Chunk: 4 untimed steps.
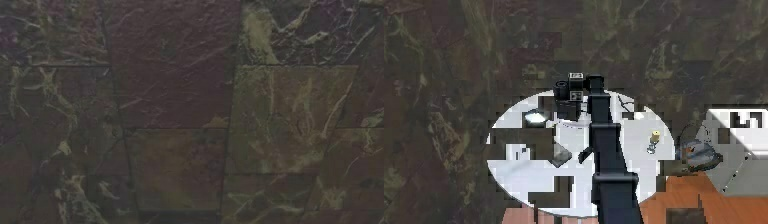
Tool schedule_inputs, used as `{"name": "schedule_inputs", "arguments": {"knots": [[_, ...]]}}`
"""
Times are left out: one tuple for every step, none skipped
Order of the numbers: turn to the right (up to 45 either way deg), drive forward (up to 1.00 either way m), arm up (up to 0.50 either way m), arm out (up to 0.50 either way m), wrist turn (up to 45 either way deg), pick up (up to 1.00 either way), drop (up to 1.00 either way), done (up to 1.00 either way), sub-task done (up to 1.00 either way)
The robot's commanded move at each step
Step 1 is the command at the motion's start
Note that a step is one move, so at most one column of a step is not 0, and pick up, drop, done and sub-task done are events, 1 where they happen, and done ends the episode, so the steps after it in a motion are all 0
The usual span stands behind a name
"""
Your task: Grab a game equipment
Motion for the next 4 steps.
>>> {"name": "schedule_inputs", "arguments": {"knots": [[0.0, 0.00, -0.30, 0.00, 0.0, 0.00, 0.00, 0.00, 0.00], [0.0, 0.00, 0.00, 0.00, 0.0, 1.00, 0.00, 0.00, 0.00], [0.0, 0.00, 0.10, 0.00, 0.0, 0.00, 0.00, 0.00, 0.00], [0.0, 0.00, 0.00, 0.00, 0.0, 0.00, 0.00, 1.00, 0.00]]}}
